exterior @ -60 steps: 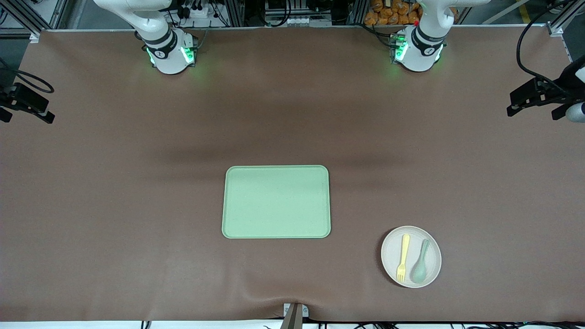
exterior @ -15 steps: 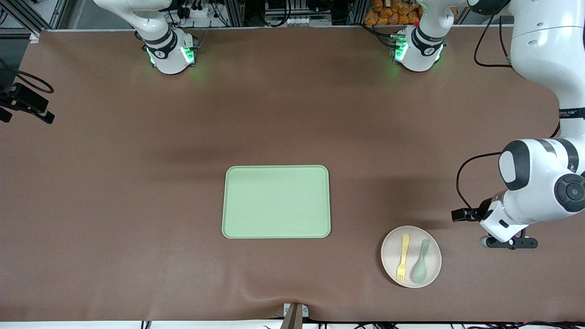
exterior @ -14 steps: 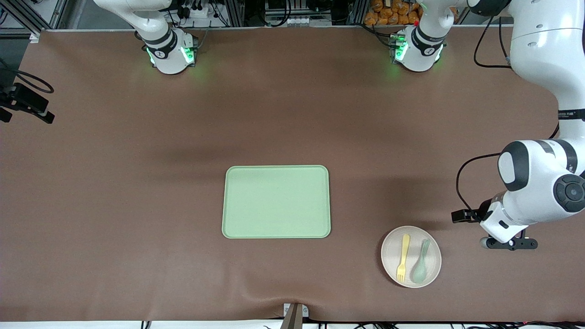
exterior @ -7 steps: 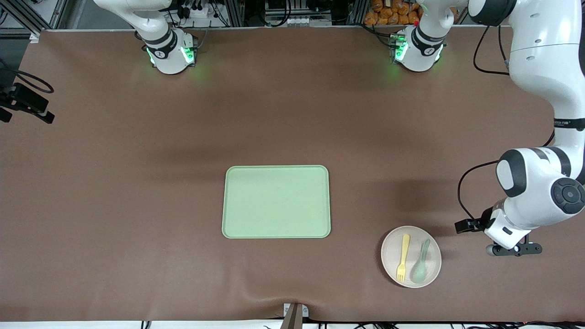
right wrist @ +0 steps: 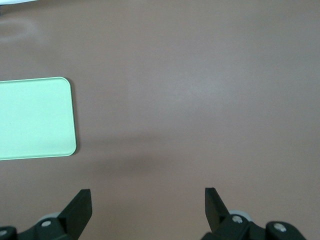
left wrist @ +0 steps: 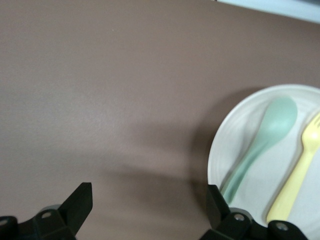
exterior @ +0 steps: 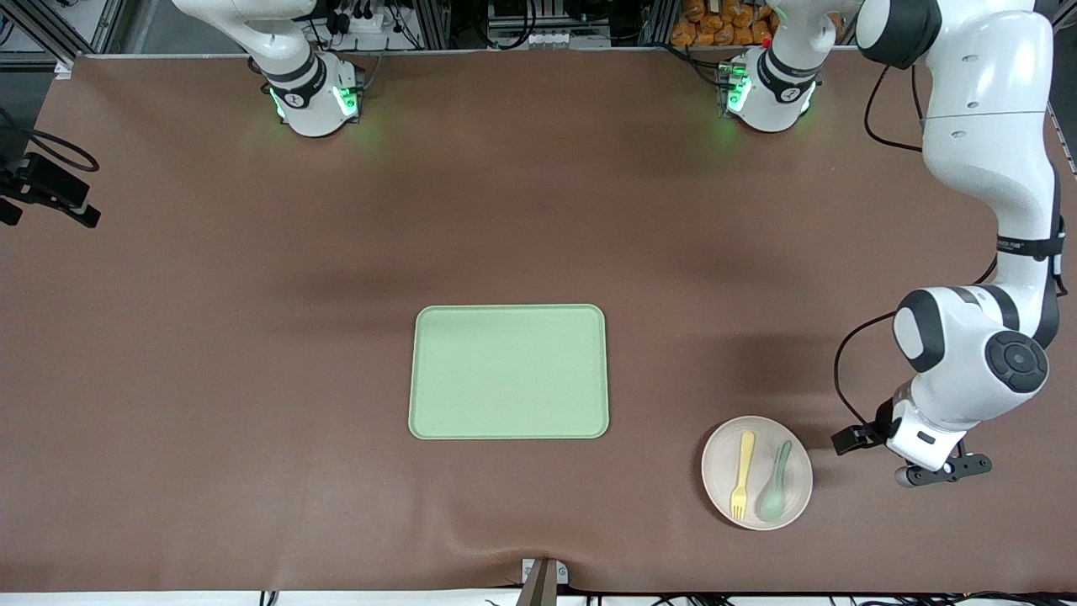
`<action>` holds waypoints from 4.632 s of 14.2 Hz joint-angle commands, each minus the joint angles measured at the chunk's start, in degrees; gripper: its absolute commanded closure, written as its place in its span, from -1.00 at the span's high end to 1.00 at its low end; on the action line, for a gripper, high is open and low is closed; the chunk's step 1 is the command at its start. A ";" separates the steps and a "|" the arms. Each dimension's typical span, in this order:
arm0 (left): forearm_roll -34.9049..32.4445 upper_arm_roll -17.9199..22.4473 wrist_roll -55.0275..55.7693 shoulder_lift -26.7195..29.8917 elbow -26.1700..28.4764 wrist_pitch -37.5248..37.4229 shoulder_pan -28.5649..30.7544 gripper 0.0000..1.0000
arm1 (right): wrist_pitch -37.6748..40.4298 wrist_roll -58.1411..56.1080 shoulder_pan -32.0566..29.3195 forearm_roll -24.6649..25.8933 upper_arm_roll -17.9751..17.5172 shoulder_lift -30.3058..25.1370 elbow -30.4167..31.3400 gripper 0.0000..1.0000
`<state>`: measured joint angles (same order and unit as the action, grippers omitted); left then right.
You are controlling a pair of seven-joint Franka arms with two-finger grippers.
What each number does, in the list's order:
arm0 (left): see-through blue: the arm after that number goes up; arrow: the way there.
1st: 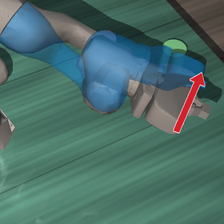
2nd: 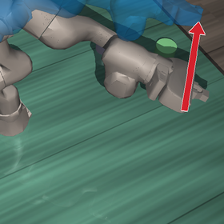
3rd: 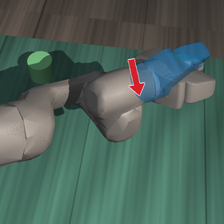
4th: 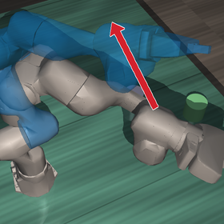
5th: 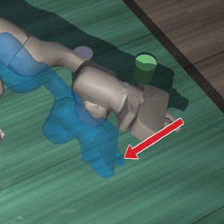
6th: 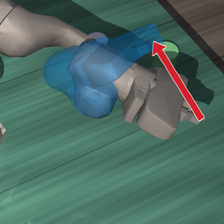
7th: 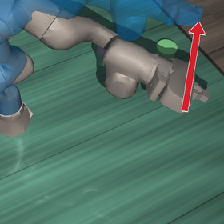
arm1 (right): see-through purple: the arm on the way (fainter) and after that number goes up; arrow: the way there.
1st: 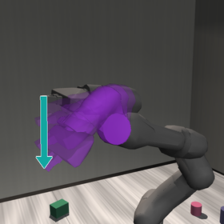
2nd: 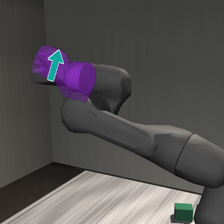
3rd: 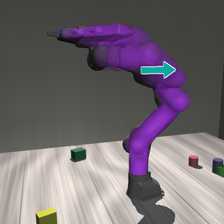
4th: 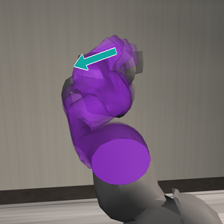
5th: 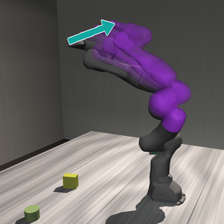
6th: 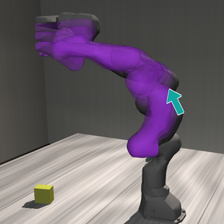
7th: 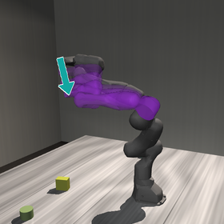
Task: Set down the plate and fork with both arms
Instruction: 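Reach the left gripper down toward the rim of the white plate, then close the left gripper on the plate rim and lift the plate, then carry the plate with the left gripper and lower it onto the tray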
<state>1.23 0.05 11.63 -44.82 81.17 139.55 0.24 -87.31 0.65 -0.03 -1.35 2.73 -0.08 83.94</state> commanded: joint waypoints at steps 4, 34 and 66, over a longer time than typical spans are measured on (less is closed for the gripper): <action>0.97 -0.31 4.27 -3.52 -0.92 3.80 -1.55 1.00 | 0.13 -0.21 -0.93 -0.68 -0.71 -0.18 -0.09 1.00; 0.70 -1.62 4.54 -5.63 -0.31 13.21 -2.44 -1.00 | 0.21 -0.21 -1.02 -0.68 -0.71 -0.18 -0.09 1.00; -3.50 -2.95 43.03 -2.11 4.09 13.47 -34.86 -1.00 | 0.92 -0.21 -1.11 -0.76 -0.54 0.52 0.17 1.00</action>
<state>0.38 -3.67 51.77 -46.65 85.04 151.77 -33.44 -86.81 0.65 -0.56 -1.39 2.73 0.52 83.98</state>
